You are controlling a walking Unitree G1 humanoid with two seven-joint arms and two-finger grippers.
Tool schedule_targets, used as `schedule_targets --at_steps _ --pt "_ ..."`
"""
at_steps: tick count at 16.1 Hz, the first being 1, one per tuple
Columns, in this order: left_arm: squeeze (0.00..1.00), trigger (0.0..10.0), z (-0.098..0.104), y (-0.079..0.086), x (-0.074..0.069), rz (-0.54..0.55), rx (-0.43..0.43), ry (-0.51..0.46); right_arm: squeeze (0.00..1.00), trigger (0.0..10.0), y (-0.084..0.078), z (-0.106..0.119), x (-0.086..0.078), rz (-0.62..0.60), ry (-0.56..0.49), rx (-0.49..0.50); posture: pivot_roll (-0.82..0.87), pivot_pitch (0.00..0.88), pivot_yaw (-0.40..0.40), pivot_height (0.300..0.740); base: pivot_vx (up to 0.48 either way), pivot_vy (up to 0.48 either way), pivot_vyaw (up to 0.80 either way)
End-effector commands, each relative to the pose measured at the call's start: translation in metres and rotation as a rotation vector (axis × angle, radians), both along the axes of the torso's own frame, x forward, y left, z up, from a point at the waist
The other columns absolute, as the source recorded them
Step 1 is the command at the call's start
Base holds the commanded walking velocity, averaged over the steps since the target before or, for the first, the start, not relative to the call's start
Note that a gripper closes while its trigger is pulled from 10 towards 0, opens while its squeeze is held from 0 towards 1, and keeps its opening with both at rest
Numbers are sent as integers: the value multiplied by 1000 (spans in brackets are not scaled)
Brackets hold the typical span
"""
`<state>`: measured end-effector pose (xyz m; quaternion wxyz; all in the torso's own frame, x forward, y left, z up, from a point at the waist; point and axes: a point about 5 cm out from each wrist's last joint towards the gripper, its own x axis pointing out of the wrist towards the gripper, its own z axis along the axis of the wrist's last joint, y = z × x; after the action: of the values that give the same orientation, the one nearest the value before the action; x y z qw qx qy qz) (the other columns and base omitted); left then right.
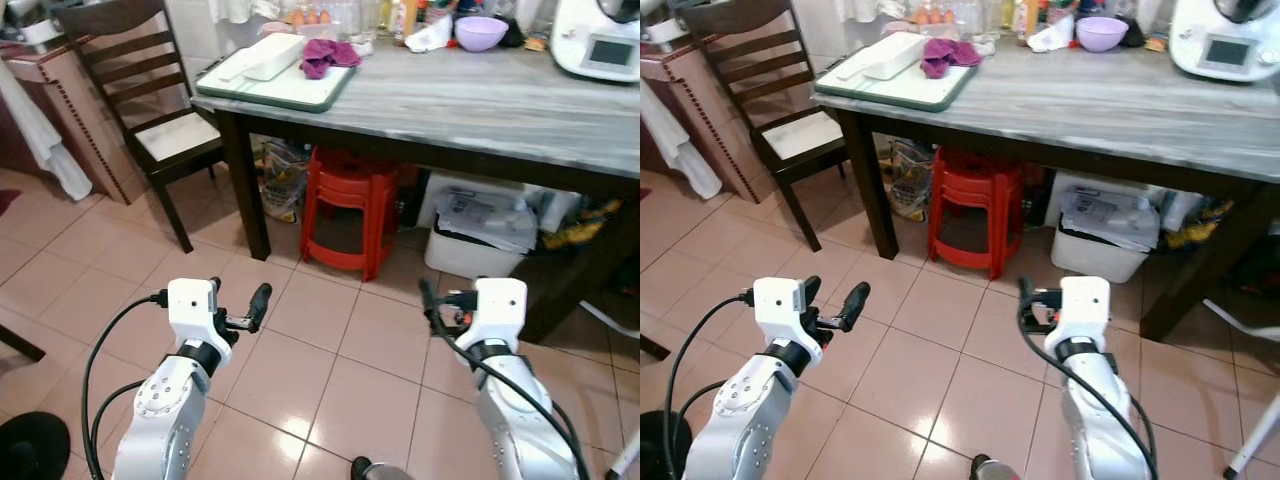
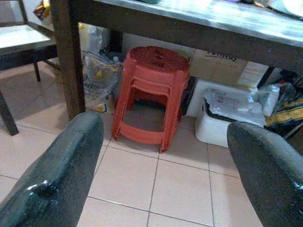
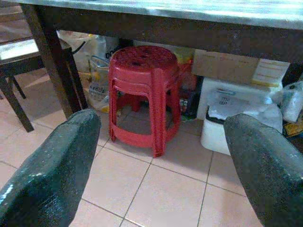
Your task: Setting the table
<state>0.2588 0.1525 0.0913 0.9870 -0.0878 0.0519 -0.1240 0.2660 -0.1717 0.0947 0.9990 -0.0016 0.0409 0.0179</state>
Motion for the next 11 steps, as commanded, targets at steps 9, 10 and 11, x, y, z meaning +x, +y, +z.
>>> schedule_targets --at_steps 9,10,11 --pt "0 10000 1 0 2 -34 4 7 0 10000 0 11 1 -4 -25 -37 -129 94 63 740 0 -428 0" --pt "0 10000 0 1 2 -35 5 9 0 10000 0 11 0 -5 -23 -54 -129 94 63 740 0 -428 0" --pt "0 10000 0 1 2 -34 7 10 0 10000 -3 10 0 -22 -10 -65 -131 94 63 740 0 -428 0"
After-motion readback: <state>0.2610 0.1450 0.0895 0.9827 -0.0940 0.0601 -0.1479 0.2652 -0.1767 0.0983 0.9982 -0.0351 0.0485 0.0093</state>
